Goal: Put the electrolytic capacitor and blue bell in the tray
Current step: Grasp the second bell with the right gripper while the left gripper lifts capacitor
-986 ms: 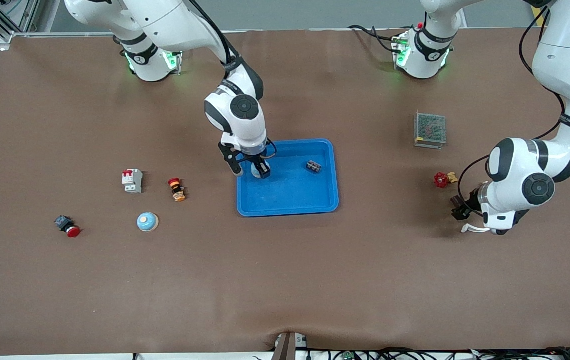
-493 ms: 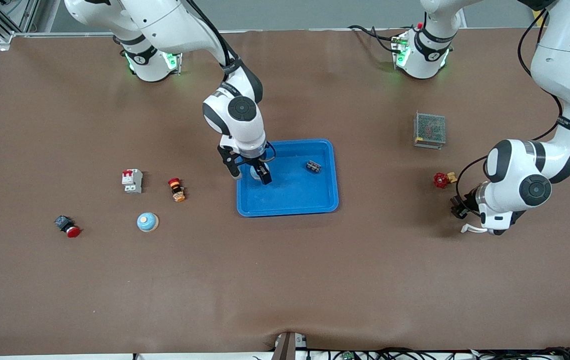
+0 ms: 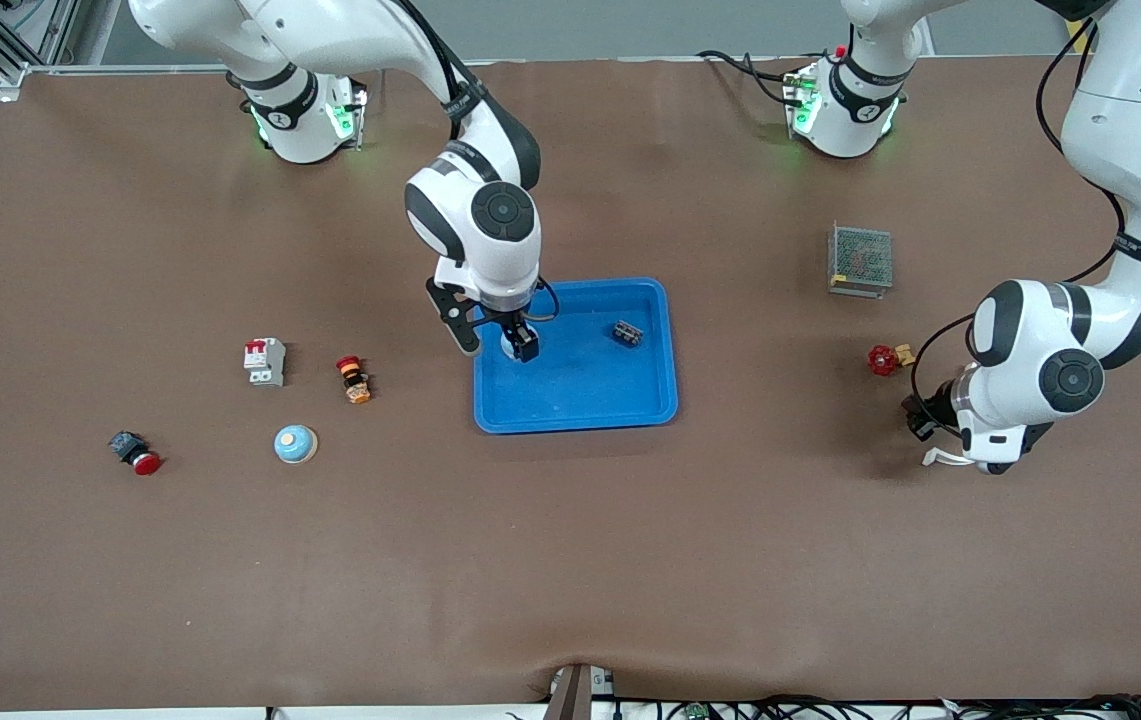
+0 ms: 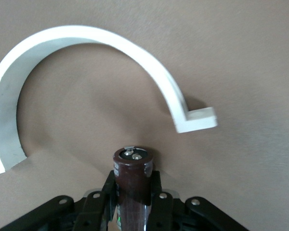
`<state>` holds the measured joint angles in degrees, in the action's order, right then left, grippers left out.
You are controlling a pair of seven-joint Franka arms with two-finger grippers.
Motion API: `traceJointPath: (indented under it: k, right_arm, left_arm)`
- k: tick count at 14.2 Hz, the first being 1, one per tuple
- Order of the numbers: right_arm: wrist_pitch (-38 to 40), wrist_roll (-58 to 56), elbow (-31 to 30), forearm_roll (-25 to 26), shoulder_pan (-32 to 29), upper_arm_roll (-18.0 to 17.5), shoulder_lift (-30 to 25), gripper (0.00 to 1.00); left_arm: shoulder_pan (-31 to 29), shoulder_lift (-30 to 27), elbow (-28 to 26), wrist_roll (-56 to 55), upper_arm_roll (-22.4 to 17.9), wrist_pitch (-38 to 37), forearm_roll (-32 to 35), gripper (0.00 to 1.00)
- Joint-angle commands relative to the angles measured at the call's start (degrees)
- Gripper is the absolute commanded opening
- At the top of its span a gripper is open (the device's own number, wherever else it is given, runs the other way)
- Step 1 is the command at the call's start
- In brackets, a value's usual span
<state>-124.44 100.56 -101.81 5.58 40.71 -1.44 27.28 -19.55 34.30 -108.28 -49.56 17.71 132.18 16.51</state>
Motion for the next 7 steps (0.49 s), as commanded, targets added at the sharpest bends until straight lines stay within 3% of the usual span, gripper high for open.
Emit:
traceJointPath:
  k: [1,7]
  right_arm:
    - [1.4,-12.1,0.4,-1.4,-4.3,-0.8,-1.9,1.00]
    - [0.9,-45.3,0.5,-1.2,-18.5,-0.5,-2.5,1.00]
  left_arm:
    - [0.1,-0.8,2.2,-2.0,2.1,-2.7,-1.8,0.00]
    - [1.1,-0.7,5.9,-6.1,7.2,-7.5,-2.5,0.00]
